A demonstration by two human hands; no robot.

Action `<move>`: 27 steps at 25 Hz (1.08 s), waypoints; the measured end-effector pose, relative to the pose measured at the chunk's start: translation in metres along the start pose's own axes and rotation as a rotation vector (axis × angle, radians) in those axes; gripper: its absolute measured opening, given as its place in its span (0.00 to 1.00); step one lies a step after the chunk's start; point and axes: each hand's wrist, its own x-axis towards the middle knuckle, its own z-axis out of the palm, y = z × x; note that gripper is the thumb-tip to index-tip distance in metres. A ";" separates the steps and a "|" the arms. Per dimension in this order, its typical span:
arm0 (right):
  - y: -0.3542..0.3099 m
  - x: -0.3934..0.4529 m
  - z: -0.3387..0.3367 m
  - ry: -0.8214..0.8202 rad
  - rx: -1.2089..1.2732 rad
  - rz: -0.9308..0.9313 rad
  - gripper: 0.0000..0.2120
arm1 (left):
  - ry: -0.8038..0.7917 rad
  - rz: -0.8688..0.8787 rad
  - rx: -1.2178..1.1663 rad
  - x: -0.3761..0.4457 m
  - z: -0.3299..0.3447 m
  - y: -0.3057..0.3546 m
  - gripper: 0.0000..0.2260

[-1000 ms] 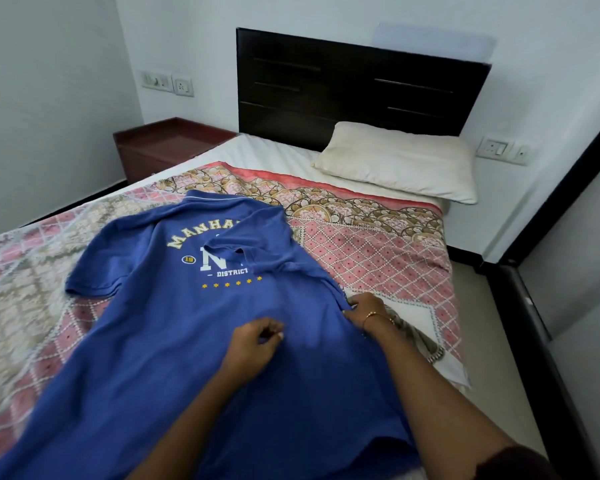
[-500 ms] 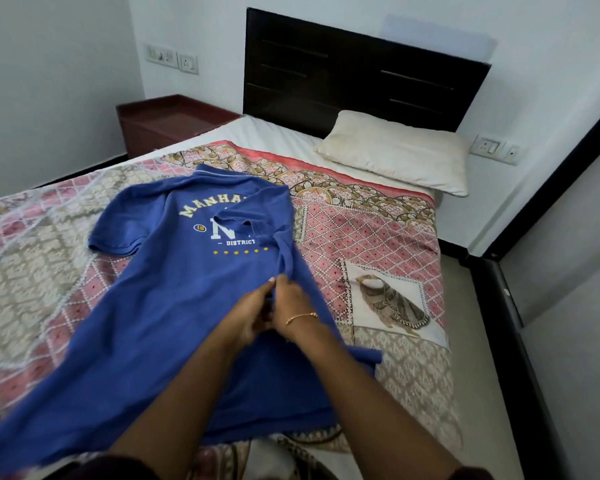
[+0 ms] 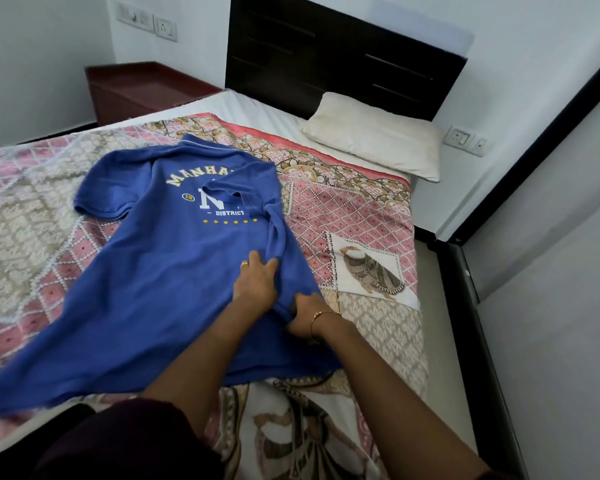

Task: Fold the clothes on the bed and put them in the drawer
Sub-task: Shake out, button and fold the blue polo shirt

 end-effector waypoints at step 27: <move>-0.038 -0.004 0.003 0.253 0.240 -0.097 0.11 | -0.242 -0.207 -0.234 -0.001 -0.036 -0.037 0.20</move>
